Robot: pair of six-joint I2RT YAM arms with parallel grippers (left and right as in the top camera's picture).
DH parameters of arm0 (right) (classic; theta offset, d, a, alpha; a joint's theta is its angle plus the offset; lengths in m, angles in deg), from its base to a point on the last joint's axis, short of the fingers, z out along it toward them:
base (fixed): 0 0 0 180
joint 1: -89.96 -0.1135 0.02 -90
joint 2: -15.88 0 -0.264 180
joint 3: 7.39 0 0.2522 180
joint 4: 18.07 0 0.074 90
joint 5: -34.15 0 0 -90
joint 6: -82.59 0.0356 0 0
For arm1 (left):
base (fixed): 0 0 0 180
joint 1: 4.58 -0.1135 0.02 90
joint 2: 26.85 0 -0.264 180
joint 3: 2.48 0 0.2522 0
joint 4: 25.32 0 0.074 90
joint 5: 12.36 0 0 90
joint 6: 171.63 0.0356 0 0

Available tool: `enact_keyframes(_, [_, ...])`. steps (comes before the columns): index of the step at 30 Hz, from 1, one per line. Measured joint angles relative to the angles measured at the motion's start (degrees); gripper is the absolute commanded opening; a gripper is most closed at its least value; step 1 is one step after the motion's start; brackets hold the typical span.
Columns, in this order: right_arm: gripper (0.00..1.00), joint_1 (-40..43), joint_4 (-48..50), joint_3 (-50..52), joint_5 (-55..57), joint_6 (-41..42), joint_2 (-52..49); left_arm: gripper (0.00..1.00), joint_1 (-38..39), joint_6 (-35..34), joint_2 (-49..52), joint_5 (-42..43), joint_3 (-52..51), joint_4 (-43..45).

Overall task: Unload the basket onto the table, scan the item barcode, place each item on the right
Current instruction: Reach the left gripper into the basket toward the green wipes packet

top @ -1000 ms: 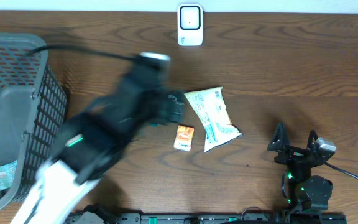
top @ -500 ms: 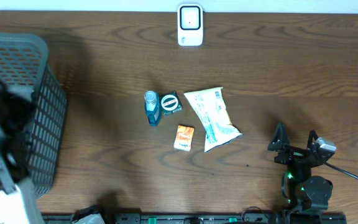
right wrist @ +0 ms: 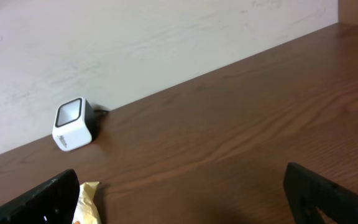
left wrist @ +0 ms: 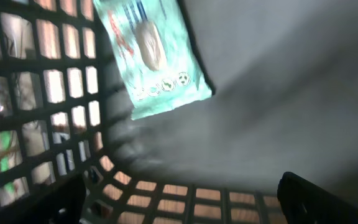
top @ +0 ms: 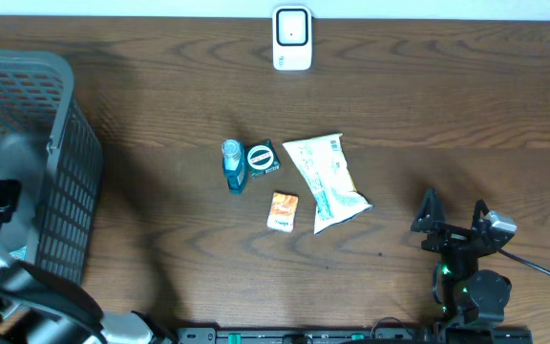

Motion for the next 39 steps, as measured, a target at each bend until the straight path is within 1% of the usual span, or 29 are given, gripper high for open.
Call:
enact_keyframes(5, [0.99, 0.0, 0.0, 0.0, 0.02, 0.0, 0.0, 0.98, 0.0, -4.17, 5.29, 0.0, -4.68, 4.26])
enact_keyframes(13, [0.99, 0.0, 0.0, 0.0, 0.02, 0.02, 0.0, 0.98, -0.02, -11.32, 6.67, -6.49, -11.45, 9.07])
enact_keyframes(21, [0.99, 0.0, 0.0, 0.0, 0.02, 0.02, 0.0, 0.98, -0.07, -13.27, 6.67, -8.9, -15.89, 19.54])
enact_keyframes(28, [0.99, 0.0, 0.0, 0.0, 0.02, 0.02, 0.0, 0.98, -0.66, -13.49, 6.67, -9.42, -21.88, 26.34])
enact_keyframes(29, [0.99, 0.0, 0.0, 0.0, 0.02, 0.0, 0.0, 0.93, -1.03, -13.94, 6.67, -9.62, -22.91, 27.21])
enact_keyframes(31, [0.99, 0.0, 0.02, 0.0, 0.02, 0.0, 0.0, 0.74, -1.99, -14.56, 5.9, -9.88, -24.02, 28.33])
enact_keyframes(32, [0.99, 0.0, 0.02, 0.0, 0.02, 0.0, 0.0, 0.59, -2.75, -15.39, 5.68, -9.97, -24.94, 29.24])
enact_keyframes(33, [0.99, 0.0, 0.0, 0.0, 0.02, 0.0, 0.0, 0.41, -3.5, -16.41, 5.46, -10.16, -25.64, 29.92])
enact_keyframes(34, [0.99, 0.0, 0.0, 0.0, 0.02, 0.0, 0.0, 0.25, -4.22, -16.44, 5.11, -10.36, -26.43, 30.64])
enact_keyframes(35, [0.99, 0.0, 0.0, 0.0, 0.02, 0.0, 0.0, 0.12, -4.74, -16.76, 4.74, -10.6, -27.06, 31.1])
enact_keyframes(36, [0.99, 0.0, 0.0, 0.0, 0.0, 0.02, 0.0, 0.08, -5.51, -16.96, 4.42, -11.3, -27.96, 31.54])
enact_keyframes(39, [0.99, 0.0, 0.0, 0.0, 0.02, 0.02, 0.0, 0.08, -6.45, -17.14, 3.5, -12.07, -28.81, 31.76])
